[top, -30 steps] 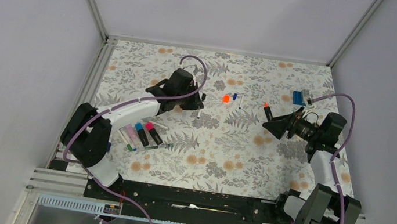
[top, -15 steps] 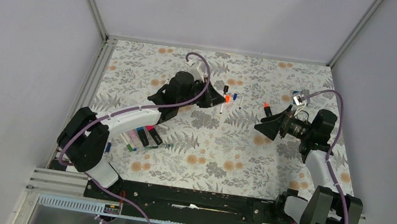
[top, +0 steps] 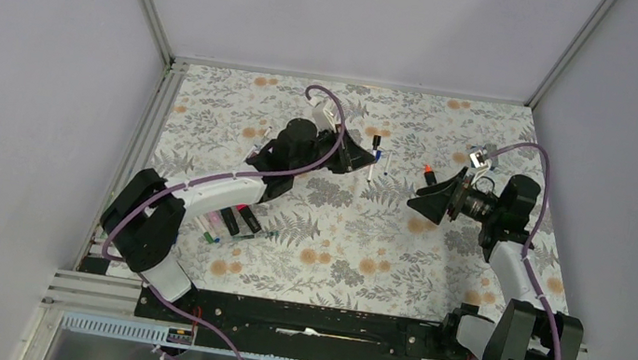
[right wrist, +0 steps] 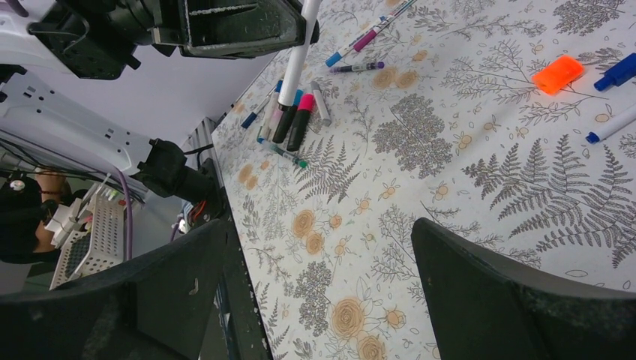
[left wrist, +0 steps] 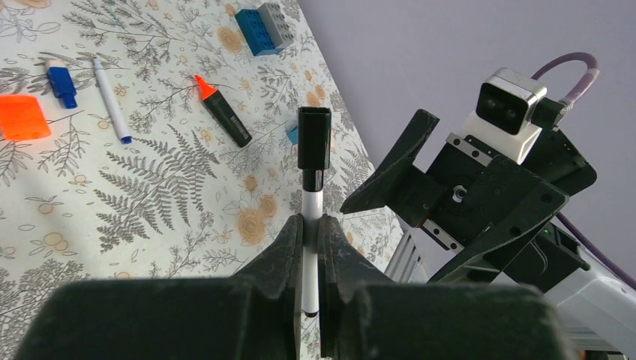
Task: Open the pen caps
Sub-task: Open the pen cap from the pen.
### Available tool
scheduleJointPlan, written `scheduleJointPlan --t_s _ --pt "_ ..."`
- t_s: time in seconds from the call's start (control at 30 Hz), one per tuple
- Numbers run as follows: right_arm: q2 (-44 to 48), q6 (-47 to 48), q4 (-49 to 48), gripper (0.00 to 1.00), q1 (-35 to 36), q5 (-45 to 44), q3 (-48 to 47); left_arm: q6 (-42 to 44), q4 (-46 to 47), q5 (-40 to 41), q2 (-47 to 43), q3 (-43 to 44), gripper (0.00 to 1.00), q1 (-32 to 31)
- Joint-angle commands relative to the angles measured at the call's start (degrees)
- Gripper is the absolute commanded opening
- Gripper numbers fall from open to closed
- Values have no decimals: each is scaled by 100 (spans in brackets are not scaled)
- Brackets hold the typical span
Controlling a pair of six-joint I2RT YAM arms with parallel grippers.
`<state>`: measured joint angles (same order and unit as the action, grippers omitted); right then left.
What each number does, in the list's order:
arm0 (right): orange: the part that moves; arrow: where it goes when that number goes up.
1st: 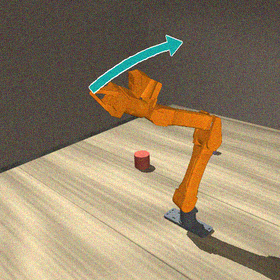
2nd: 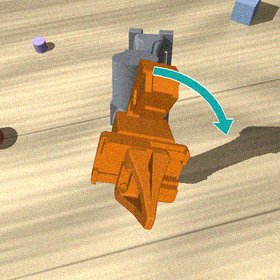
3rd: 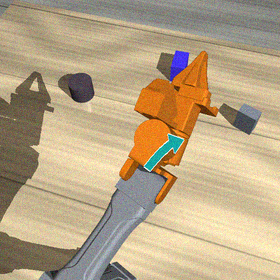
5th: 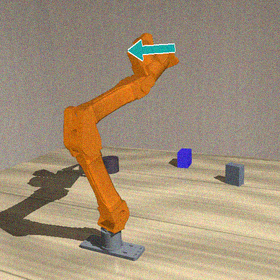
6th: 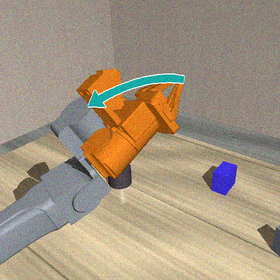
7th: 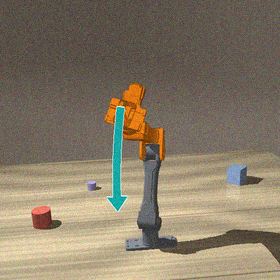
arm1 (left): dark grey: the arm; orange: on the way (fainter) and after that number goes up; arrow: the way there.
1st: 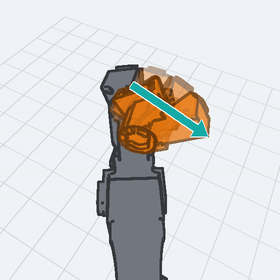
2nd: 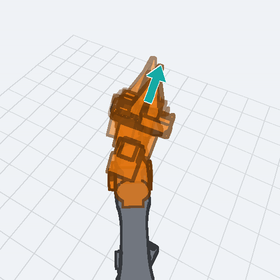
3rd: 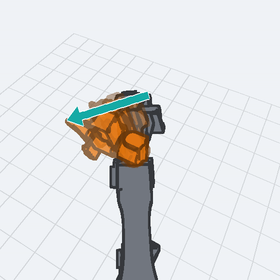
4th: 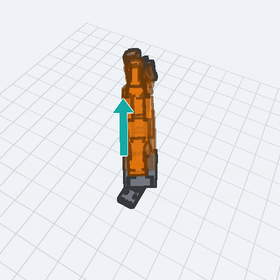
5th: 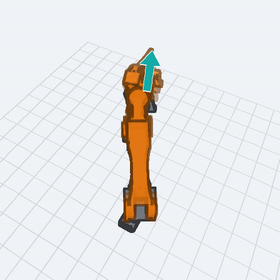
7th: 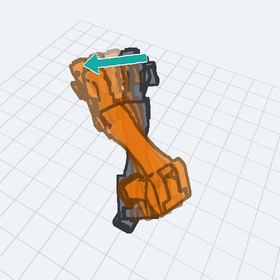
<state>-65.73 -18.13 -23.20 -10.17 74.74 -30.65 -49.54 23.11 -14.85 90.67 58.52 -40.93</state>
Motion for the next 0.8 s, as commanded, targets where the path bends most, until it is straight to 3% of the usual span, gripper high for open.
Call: scheduleJointPlan --t_s 0.0,0.77 --pt "9 -261 -419 100 88 225 9 -183 732 -114 118 197 0 -80" --pt "-131 -1319 -1293 100 291 224 90 -410 1555 61 681 482 0 -342"
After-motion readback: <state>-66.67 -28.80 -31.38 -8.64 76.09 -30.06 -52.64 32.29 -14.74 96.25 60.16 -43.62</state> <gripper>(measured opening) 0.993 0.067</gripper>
